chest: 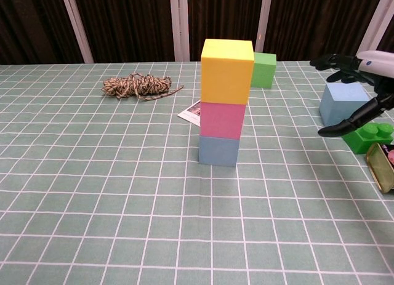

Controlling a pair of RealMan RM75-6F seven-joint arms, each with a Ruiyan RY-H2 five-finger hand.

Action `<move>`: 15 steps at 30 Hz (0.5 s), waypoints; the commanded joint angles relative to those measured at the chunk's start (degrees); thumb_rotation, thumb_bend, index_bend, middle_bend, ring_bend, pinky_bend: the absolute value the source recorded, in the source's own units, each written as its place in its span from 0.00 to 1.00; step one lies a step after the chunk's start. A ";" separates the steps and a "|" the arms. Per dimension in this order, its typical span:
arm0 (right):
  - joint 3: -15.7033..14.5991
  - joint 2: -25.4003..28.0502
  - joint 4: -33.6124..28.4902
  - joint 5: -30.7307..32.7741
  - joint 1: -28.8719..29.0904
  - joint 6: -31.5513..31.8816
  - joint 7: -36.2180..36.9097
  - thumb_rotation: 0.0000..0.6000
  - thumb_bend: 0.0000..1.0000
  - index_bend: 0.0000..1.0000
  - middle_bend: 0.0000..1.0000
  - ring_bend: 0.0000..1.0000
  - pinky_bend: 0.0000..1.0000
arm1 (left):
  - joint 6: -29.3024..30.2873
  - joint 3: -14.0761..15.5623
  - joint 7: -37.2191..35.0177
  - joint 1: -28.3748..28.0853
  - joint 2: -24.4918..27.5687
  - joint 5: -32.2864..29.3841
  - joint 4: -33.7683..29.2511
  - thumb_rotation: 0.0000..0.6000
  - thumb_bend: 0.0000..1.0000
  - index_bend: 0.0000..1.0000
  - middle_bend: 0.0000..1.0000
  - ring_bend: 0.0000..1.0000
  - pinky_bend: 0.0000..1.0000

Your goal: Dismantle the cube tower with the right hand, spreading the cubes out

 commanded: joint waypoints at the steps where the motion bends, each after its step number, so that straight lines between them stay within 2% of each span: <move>1: -1.15 -5.44 3.88 -1.40 -0.48 4.24 -0.08 1.00 0.13 0.00 0.00 0.10 0.00 | 0.09 -0.06 -0.18 0.11 0.12 -0.11 -0.14 1.00 0.19 0.21 0.00 0.00 0.08; 8: -2.40 -10.20 4.56 -0.13 0.89 4.29 -2.89 1.00 0.13 0.00 0.00 0.10 0.00 | 0.23 -0.10 -0.31 0.20 0.14 -0.03 -0.12 1.00 0.19 0.21 0.00 0.00 0.08; 15: -1.92 -14.17 4.98 1.89 2.75 4.08 -5.62 1.00 0.13 0.00 0.00 0.10 0.00 | 0.22 -0.29 -0.83 0.24 0.30 -0.26 -0.01 1.00 0.19 0.21 0.00 0.00 0.08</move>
